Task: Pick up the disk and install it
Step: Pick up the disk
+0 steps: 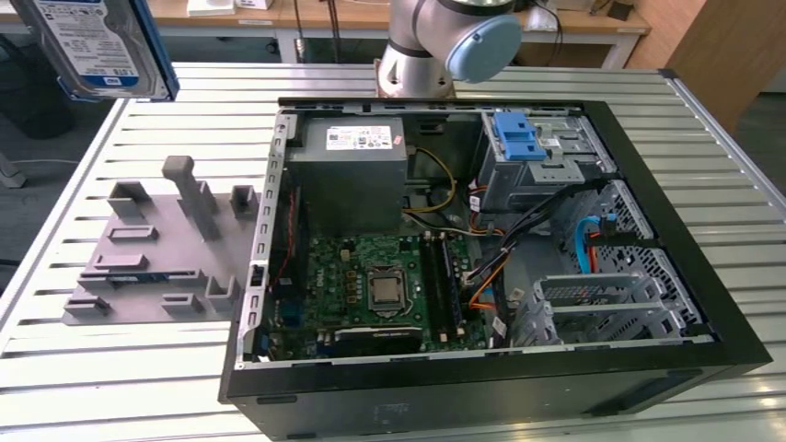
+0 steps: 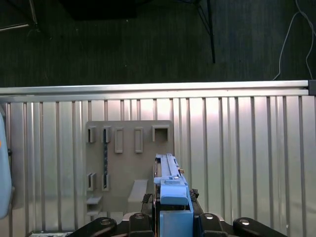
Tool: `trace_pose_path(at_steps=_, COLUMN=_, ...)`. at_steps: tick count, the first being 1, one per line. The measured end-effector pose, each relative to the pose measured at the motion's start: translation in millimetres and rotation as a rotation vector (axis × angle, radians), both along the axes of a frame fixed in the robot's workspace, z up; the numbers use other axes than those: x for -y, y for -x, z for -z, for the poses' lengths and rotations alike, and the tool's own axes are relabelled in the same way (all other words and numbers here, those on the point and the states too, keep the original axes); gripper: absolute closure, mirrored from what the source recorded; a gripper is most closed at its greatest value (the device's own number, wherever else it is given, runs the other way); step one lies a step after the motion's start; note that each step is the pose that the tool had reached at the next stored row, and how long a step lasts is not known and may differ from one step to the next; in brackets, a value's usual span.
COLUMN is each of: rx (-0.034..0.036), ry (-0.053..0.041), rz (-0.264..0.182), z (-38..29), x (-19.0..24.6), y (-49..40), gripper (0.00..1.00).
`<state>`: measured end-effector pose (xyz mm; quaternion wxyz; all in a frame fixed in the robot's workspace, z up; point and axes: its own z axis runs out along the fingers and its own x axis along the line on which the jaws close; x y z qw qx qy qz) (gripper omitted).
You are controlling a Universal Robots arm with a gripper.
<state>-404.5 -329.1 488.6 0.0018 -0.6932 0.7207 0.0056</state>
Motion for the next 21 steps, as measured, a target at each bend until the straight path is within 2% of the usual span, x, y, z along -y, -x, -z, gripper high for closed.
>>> trace_pose_path(at_steps=12, rx=-0.0061, ry=0.0001, rz=0.0, z=-0.1, x=0.1, y=-23.0, gripper=0.64)
trace_pose_path(at_steps=21, rx=-0.0081, ry=0.0001, rz=0.0, z=-0.1, x=2.7, y=-29.7, gripper=0.64)
